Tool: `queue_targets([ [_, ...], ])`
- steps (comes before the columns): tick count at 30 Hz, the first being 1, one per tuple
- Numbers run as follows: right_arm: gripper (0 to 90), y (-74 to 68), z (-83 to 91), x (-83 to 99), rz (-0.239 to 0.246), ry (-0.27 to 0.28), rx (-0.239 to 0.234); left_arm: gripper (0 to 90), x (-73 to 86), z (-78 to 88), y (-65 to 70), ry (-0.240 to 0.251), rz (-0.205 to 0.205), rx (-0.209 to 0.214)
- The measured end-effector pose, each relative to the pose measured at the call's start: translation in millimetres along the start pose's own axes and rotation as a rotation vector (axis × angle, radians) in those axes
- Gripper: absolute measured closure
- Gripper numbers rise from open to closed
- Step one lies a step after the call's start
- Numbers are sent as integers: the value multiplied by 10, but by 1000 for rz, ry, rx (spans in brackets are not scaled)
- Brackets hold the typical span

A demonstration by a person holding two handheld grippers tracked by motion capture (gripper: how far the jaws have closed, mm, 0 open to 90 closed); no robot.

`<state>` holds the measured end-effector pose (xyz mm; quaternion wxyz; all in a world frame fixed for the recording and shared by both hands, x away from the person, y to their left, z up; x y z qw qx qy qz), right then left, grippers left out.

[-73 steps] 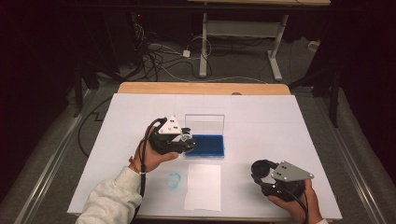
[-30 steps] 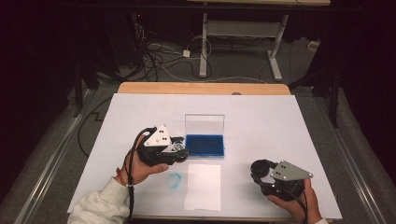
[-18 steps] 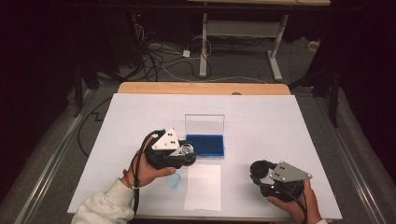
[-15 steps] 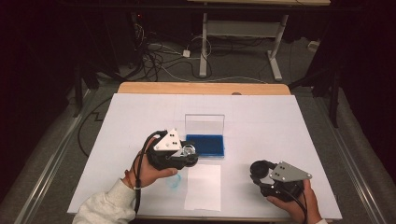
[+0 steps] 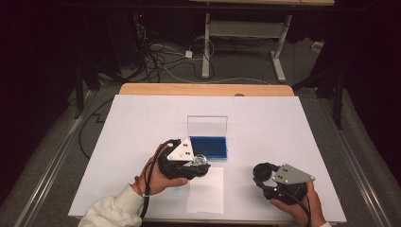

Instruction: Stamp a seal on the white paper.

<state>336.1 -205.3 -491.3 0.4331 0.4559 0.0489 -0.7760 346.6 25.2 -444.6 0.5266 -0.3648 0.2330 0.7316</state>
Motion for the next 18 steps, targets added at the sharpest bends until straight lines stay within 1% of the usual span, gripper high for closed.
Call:
queue_targets([
  [2, 387, -3, -1, 4, -1, -3, -3, 547, 2, -36, 23, -5, -4, 4],
  [6, 387, -8, -4, 6, 1, -5, -4, 547, 27, -120, 80, -21, -13, 29],
  [13, 386, -11, -7, 11, 0, -9, -5, 547, 112, -264, 161, -50, -29, 65],
  [16, 386, -10, -7, 13, 3, -10, -3, 547, 154, -328, 189, -72, -41, 70],
  [18, 386, -8, -8, 15, 2, -10, -3, 547, 173, -366, 200, -75, -38, 71],
])
Point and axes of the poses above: each handheld gripper's, and its own axes: z roughly backward along the jaws, x roughly out of its underside, y roughly to its right, the point moved 9 cm from there along -z, roughly forward along the jaws, and after that the axes turned 4 degrees about z, right-handed, at the moved point
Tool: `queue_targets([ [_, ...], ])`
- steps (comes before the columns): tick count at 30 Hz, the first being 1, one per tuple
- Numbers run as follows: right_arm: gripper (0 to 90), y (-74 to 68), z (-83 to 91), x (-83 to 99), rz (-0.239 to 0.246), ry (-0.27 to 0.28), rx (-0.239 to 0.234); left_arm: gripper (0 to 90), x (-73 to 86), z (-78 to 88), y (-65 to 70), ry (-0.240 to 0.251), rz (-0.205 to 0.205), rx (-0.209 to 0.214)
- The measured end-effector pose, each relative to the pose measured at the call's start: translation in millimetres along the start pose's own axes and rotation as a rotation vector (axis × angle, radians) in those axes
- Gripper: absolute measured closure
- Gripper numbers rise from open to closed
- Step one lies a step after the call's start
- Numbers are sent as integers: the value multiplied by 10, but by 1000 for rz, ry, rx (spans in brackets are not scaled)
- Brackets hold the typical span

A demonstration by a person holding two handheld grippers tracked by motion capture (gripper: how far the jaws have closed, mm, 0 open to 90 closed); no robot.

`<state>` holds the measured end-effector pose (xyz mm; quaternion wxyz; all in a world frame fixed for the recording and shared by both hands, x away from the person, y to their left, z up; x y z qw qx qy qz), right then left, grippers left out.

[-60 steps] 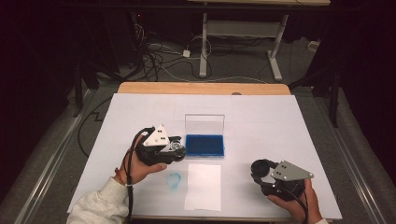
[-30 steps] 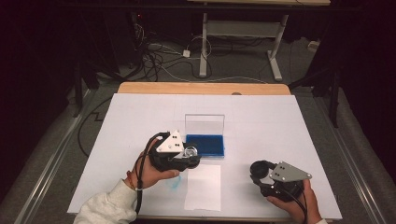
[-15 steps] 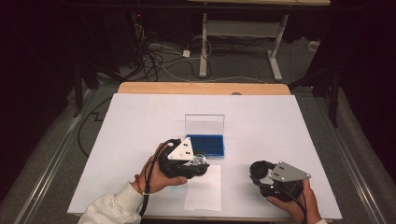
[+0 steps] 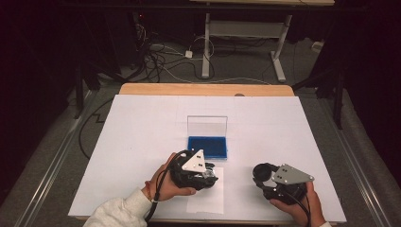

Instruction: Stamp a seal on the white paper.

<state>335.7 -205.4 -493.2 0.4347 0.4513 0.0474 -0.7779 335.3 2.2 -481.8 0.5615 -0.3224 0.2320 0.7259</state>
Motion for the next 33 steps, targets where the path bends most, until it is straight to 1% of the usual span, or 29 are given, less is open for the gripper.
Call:
queue_targets([
  [2, 386, -1, 0, -1, 1, 0, 0, 546, 17, -29, 4, -10, -11, -4],
  [4, 386, -3, -2, -1, 6, -1, 1, 546, 28, -42, 7, -9, 0, 6],
  [9, 386, -8, -5, 4, 5, -5, 0, 546, 69, -69, 20, -25, -4, 4],
  [11, 387, -8, -5, 4, 6, -6, 0, 546, 92, -90, 22, -31, 1, 11],
  [12, 386, -9, -6, 5, 6, -6, 0, 547, 104, -99, 20, -36, 0, 7],
  [22, 386, -8, -7, 9, 7, -9, 1, 546, 181, -169, 57, -50, 7, 26],
  [23, 386, -8, -6, 8, 6, -8, 0, 546, 196, -182, 59, -57, 4, 24],
  [25, 386, -8, -5, 7, 6, -8, 0, 546, 215, -203, 63, -54, 2, 21],
  [27, 386, -9, -6, 7, 7, -8, 0, 546, 223, -200, 56, -49, 13, 24],
  [30, 387, -11, -7, 10, 6, -9, -2, 546, 254, -186, 57, -57, 11, 25],
  [33, 387, -10, -11, 11, 9, -9, -2, 546, 283, -167, 57, -68, 2, 19],
])
Point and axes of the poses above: each handheld gripper's, and its own axes: z roughly backward along the jaws, x roughly out of its underside, y roughly to its right, the point moved 9 cm from there along -z, roughly forward along the jaws, and after that the axes turned 4 degrees about z, right-handed, at the moved point
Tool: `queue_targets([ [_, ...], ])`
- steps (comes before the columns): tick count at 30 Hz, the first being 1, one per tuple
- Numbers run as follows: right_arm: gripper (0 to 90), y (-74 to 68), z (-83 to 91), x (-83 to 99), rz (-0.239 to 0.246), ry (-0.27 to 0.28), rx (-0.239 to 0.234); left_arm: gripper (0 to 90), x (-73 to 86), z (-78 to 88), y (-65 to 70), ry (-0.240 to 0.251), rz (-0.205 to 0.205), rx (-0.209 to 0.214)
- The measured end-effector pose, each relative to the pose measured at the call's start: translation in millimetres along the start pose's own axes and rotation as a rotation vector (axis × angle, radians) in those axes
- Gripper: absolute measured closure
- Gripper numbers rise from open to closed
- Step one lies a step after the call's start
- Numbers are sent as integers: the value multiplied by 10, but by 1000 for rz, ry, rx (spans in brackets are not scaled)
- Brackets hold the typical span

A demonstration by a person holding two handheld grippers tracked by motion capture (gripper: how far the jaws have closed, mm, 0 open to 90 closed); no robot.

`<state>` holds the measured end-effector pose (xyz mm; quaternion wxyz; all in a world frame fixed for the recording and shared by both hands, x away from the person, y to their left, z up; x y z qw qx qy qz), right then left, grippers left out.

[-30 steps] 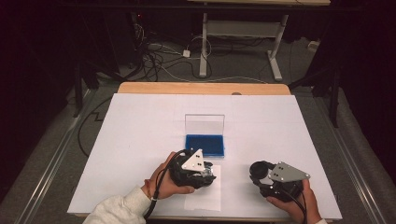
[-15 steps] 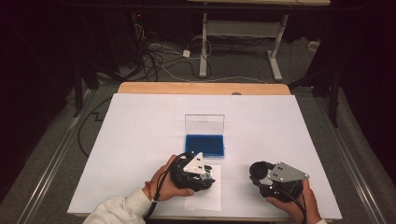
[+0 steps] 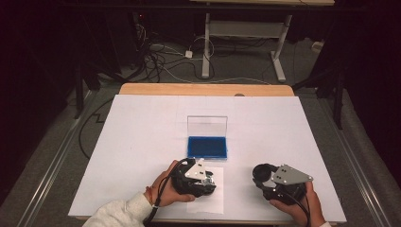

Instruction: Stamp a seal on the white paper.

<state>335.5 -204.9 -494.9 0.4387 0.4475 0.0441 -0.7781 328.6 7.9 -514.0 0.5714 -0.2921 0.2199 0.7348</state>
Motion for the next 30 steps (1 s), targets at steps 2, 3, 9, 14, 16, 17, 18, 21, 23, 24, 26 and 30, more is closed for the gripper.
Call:
queue_targets([
  [2, 387, -4, -3, -3, 2, 0, -1, 547, 1, 1, -2, -6, 3, 1],
  [3, 386, -7, -4, -4, 1, -1, 0, 546, -2, -3, -2, -9, 5, 2],
  [9, 386, -17, -7, -1, -3, -3, -2, 546, -11, -7, -1, -33, 17, 0],
  [14, 386, -20, -9, 0, -6, -4, -5, 546, -13, -10, -2, -34, 29, 1],
  [16, 386, -17, -5, -7, -3, -2, -3, 546, -13, -10, -1, -35, 29, 0],
  [17, 386, -18, -5, -10, -6, 0, -4, 546, -14, -12, -1, -33, 32, 0],
  [18, 386, -19, -4, -10, -6, 0, -4, 546, -15, -12, 0, -34, 33, 0],
  [21, 386, -20, -7, -7, -8, 0, -6, 546, -12, -12, 1, -34, 34, 0],
  [23, 386, -22, -3, -10, -9, 0, -6, 546, -11, -13, 2, -31, 34, -2],
  [24, 386, -23, -3, -14, -7, 3, -6, 546, -8, -12, 3, -30, 33, -3],
  [26, 386, -30, 1, -20, -5, 4, -9, 546, -2, -10, 2, -25, 32, -3],
  [30, 386, -29, 2, -15, -8, 1, -8, 546, 1, -6, 1, -28, 28, -3],
])
Point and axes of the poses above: each handheld gripper's, and its own axes: z roughly backward along the jaws, x roughly out of its underside, y roughly to its right, the point moved 9 cm from there along -z, roughly forward along the jaws, and after that the axes turned 4 degrees about z, right-handed, at the moved point
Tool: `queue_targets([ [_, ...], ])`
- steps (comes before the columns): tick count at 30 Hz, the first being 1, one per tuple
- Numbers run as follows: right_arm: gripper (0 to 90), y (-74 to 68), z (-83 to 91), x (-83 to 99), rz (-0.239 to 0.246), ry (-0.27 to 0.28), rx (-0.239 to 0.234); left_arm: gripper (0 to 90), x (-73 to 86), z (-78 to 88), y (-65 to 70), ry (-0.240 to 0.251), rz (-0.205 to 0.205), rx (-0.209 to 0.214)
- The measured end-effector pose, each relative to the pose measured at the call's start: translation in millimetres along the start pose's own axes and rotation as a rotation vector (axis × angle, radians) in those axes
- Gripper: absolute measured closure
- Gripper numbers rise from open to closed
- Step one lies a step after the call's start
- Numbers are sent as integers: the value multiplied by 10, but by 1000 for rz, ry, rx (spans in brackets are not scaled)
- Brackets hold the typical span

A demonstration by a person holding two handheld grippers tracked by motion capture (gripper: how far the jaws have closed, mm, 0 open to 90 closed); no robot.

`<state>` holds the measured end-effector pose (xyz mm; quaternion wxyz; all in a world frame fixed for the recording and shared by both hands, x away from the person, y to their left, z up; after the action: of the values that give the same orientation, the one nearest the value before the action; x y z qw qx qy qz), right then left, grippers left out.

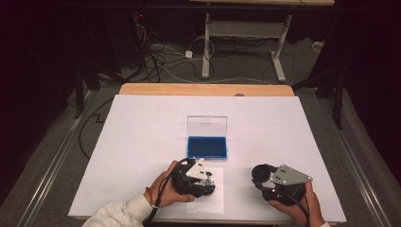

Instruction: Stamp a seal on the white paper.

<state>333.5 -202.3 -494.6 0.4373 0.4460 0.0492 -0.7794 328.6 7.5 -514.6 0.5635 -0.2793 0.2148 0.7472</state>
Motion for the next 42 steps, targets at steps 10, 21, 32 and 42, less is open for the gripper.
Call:
queue_targets([
  [10, 386, -4, -7, 1, 3, -7, 1, 546, 8, 1, 4, 3, 5, -1],
  [21, 386, 3, 6, 5, -1, -5, 3, 546, 8, -3, 5, 6, 2, -3],
  [32, 386, 3, 9, 14, -5, -7, 1, 545, 11, -4, 3, 6, 4, 1],
  [42, 386, -12, 8, 17, 1, -9, -3, 546, 5, -2, 0, 11, 9, 2],
])
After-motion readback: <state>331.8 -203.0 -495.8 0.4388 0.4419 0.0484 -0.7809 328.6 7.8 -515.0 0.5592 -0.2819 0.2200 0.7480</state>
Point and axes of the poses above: each handheld gripper's, and its own axes: z roughly backward along the jaws, x roughly out of its underside, y roughly to its right, the point moved 9 cm from there along -z, roughly forward along the jaws, and after that the axes turned 4 degrees about z, right-handed, at the moved point
